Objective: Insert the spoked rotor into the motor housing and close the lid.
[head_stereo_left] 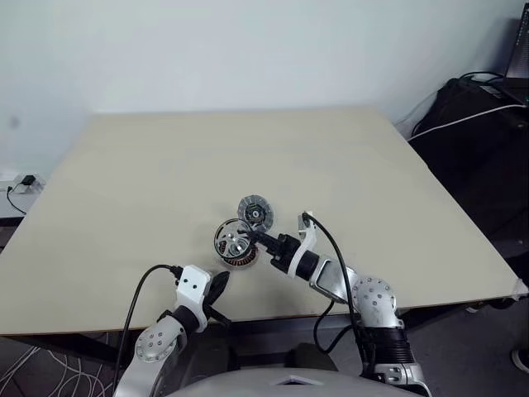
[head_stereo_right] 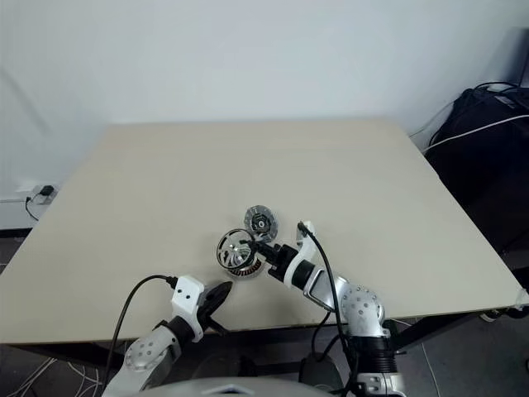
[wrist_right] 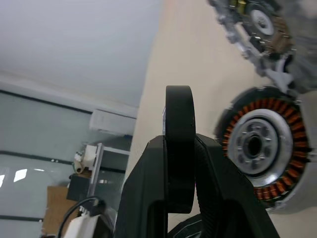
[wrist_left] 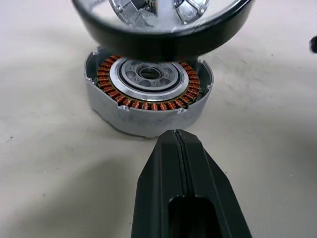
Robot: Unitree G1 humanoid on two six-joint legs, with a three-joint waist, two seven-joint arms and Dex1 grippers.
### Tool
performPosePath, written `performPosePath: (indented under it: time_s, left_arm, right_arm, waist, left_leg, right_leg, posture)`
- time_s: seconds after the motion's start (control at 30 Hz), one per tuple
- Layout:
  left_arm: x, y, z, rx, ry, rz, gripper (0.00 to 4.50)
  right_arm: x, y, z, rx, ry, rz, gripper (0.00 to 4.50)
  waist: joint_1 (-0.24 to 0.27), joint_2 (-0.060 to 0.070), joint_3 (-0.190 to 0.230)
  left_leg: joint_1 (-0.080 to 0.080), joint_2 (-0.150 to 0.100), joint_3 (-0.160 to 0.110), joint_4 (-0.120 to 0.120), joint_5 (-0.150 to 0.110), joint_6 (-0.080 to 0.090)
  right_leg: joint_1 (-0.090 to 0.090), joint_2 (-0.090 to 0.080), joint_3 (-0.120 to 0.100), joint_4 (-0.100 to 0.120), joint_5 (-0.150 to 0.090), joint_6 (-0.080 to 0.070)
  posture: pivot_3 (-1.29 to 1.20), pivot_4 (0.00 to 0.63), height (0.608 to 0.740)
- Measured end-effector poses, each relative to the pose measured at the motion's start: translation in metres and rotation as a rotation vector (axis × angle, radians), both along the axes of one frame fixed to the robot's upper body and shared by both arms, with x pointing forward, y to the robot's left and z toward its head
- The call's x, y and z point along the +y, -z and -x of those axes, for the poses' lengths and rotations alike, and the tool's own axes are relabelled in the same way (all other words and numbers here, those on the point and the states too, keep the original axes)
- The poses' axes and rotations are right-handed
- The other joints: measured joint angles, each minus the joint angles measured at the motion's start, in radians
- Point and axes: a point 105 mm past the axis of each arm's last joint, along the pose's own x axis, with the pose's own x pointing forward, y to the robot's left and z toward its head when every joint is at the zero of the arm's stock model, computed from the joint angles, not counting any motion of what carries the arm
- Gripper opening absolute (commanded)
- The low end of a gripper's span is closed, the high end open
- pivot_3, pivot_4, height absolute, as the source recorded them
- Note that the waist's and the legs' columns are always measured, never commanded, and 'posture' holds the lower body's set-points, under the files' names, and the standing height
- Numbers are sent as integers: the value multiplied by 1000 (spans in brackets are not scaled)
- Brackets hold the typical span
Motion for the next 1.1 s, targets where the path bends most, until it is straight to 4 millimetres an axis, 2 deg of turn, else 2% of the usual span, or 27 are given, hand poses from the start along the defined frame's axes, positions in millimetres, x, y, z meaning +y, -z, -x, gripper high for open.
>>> performPosePath:
  time_s: [0.2, 0.4, 0.9, 1.1]
  left_arm:
    - [1, 1, 0, 7, 0, -4, 0]
    - [2, 1, 0, 7, 1, -8, 0]
    - [2, 1, 0, 6, 0, -9, 0]
    - [2, 1, 0, 4, 1, -7, 0]
  right_arm:
    - [3, 18, 1, 37, -13, 43, 438]
    - [8, 23, 0, 39, -27, 46, 438]
    - [6, 24, -7, 22, -28, 47, 438]
    - [-8, 26, -13, 25, 22, 60, 2370]
  waist:
    - [-1, 0, 0]
    - [-1, 0, 0]
    - [0, 1, 0]
    - [0, 1, 0]
  left_leg:
    - [0, 0, 0, 0, 0, 0]
    - [0, 0, 0, 0, 0, 0]
    - [0, 0, 0, 0, 0, 0]
    - [0, 0, 0, 0, 0, 0]
  right_leg:
    - [0, 0, 0, 0, 0, 0]
    - [0, 0, 0, 0, 0, 0]
    - [0, -1, 0, 1, 0, 0]
    - [-1, -1, 1, 0, 0, 0]
  posture:
    - [0, 0, 740]
    - [0, 0, 740]
    - [0, 0, 740]
    - [0, 0, 740]
